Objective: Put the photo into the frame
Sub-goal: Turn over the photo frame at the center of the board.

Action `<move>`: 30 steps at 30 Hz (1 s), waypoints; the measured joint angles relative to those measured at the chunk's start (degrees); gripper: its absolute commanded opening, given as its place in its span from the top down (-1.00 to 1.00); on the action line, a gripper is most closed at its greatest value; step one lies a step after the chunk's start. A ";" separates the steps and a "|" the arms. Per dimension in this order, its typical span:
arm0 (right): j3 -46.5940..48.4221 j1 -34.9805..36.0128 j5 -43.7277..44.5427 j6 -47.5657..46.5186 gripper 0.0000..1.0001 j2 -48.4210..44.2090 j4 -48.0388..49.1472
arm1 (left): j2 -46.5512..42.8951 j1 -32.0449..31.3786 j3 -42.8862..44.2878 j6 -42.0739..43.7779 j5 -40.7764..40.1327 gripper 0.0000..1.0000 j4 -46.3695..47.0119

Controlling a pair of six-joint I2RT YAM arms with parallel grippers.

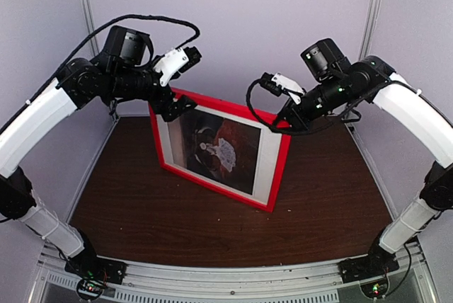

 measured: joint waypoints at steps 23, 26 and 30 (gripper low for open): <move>-29.70 -16.96 -6.62 46.05 1.00 -8.57 30.49 | -3.96 0.37 -14.71 -10.64 -9.05 -0.95 9.11; -35.50 -16.72 -6.19 51.60 1.00 -10.99 35.34 | -3.96 0.37 -16.11 -11.52 -8.96 -0.95 9.44; -42.71 -14.51 -3.54 57.90 0.96 -14.58 41.35 | -3.98 0.39 -17.35 -12.48 -8.83 -0.95 10.14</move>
